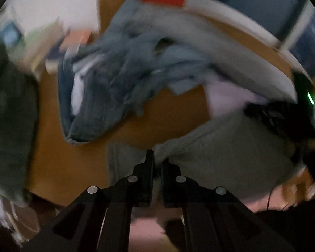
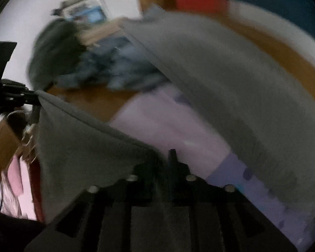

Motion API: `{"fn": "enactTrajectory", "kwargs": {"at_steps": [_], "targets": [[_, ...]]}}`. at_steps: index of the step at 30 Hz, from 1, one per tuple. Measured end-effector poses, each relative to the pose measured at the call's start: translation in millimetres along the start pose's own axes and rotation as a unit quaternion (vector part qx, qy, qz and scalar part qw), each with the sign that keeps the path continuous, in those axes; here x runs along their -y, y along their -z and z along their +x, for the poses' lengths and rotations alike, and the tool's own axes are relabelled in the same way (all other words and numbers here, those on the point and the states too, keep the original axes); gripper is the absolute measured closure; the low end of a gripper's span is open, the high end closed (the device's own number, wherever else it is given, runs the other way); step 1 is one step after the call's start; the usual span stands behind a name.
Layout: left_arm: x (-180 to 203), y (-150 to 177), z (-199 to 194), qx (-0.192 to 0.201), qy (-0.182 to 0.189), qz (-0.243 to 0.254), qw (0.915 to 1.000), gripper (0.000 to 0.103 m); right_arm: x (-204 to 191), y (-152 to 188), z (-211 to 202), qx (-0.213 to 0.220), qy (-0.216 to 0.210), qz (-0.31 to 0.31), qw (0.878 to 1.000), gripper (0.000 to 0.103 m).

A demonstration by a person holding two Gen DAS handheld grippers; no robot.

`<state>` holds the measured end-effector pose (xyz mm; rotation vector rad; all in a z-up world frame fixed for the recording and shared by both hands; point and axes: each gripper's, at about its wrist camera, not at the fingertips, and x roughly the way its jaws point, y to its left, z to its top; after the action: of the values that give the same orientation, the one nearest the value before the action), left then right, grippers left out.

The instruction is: Fold clothes

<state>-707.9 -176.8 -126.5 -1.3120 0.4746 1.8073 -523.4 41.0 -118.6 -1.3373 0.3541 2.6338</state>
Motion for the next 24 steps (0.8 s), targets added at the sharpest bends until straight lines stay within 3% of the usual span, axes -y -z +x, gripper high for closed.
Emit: {"fn": "enactTrajectory", "kwargs": {"at_steps": [1, 2, 3, 4, 5, 7, 9, 11, 13, 15, 16, 17, 19, 20, 24], "targets": [[-4.7, -1.0, 2.2, 0.009, -0.006, -0.026, 0.9996, 0.073, 2.0, 2.8, -5.3, 0.008, 0.019, 0.012, 1.0, 0.059], [-7.5, 2.1, -2.0, 0.03, 0.002, -0.048, 0.9984, 0.052, 4.2, 7.0, -13.3, 0.017, 0.042, 0.025, 0.999, 0.05], [-10.3, 9.7, -10.9, 0.057, 0.015, -0.067, 0.996, 0.04, 7.4, 15.5, -28.8, 0.033, 0.067, 0.038, 0.997, 0.045], [-13.1, 18.1, -20.4, 0.085, 0.028, -0.086, 0.9923, 0.018, 11.3, 26.7, -47.3, 0.054, 0.077, 0.052, 0.994, 0.044], [-17.4, 31.0, -32.4, 0.115, 0.036, -0.11, 0.9867, 0.01, 16.0, 39.8, -67.4, 0.073, 0.085, 0.07, 0.991, 0.041], [-29.4, 63.6, -52.2, 0.157, 0.046, -0.168, 0.972, 0.009, 29.5, 76.8, -109.3, 0.097, 0.102, 0.116, 0.983, 0.034], [-42.0, 92.2, -59.1, 0.158, 0.053, -0.216, 0.9622, 0.009, 48.3, 124.7, -148.4, 0.107, 0.145, 0.173, 0.968, 0.033], [-51.0, 104.5, -49.1, 0.138, 0.058, -0.233, 0.961, 0.009, 69.3, 173.6, -185.7, 0.114, 0.185, 0.236, 0.947, 0.033], [-59.0, 100.3, -33.2, 0.123, 0.057, -0.238, 0.9618, 0.009, 102.1, 227.0, -212.6, 0.104, 0.214, 0.338, 0.911, 0.033], [-58.7, 89.2, -18.4, 0.126, 0.049, -0.216, 0.9671, 0.009, 130.9, 272.6, -234.3, 0.093, 0.233, 0.437, 0.863, 0.033], [-56.2, 83.0, -11.2, 0.122, 0.031, -0.196, 0.9724, 0.013, 138.4, 287.6, -244.7, 0.104, 0.231, 0.471, 0.845, 0.033], [-53.2, 76.6, -4.0, 0.118, 0.01, -0.175, 0.9775, 0.034, 144.1, 300.8, -255.4, 0.117, 0.231, 0.498, 0.827, 0.033], [-38.9, 65.7, -3.8, 0.09, -0.019, -0.136, 0.9864, 0.091, 142.3, 310.1, -273.6, 0.139, 0.252, 0.51, 0.811, 0.033], [-32.0, 61.4, -5.7, 0.066, -0.029, -0.129, 0.989, 0.093, 139.9, 312.4, -281.6, 0.147, 0.265, 0.51, 0.805, 0.033], [-20.9, 59.1, -58.3, 0.042, -0.001, -0.149, 0.988, 0.094, 128.4, 324.2, -309.6, 0.171, 0.303, 0.499, 0.794, 0.033]]}}
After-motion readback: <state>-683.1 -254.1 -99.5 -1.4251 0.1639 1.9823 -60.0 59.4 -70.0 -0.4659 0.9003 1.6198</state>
